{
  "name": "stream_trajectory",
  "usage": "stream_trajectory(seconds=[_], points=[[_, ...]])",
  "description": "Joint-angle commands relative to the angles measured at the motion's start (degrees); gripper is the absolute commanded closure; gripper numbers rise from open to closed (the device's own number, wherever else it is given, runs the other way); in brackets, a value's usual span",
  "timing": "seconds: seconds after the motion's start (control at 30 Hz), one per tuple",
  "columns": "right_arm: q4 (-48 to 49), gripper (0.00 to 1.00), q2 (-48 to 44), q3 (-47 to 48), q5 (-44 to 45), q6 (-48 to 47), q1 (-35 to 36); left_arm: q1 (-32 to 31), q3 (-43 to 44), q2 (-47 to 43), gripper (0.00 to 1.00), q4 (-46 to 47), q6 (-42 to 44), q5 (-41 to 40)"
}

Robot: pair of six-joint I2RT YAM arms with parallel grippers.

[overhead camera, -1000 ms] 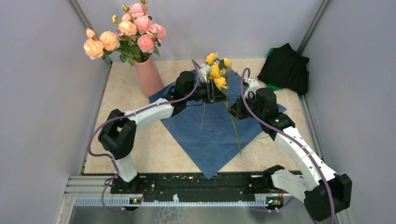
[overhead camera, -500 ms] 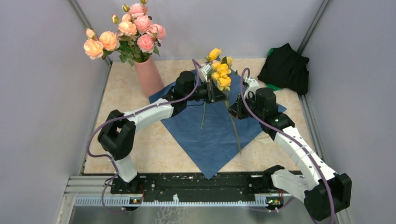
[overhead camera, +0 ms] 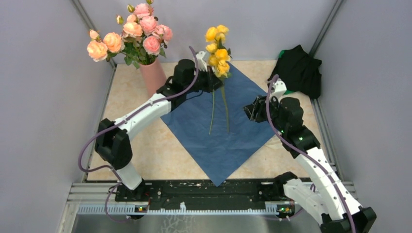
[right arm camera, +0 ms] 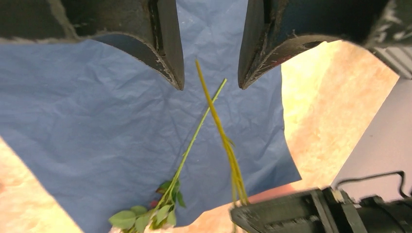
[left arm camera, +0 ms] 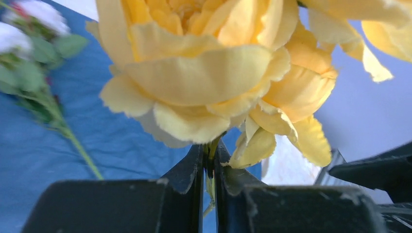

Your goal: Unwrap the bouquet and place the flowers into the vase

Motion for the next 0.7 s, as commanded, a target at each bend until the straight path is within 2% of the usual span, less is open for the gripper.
stream_trajectory(seconds=[0.0,0.2,0.4,0.57,0.67], points=[[1.69,0.53,-3.65,-0.03,6.10,-2.33,0.19,4.36,4.28,-5.44,1.00,-4.23,5.55,-3.86],[2.68,0.50,-2.68,-2.33,7.39,-2.86,0.24,9.37,12.73,-10.61,1.00,-11.64,9.48,-6.96],[4.33,0.50,0.04,-2.85,6.10,-2.60,0.23,15.33,23.37,-12.58,1.00,-22.97,13.72,-13.42],[5.74,0.50,1.75,-2.78,4.97,-2.47,0.22,20.44,25.78,-15.77,1.00,-24.79,13.63,-12.74],[5.83,0.49,2.34,-2.57,4.54,-2.59,0.21,22.18,28.68,-16.45,1.00,-26.79,14.62,-15.52]])
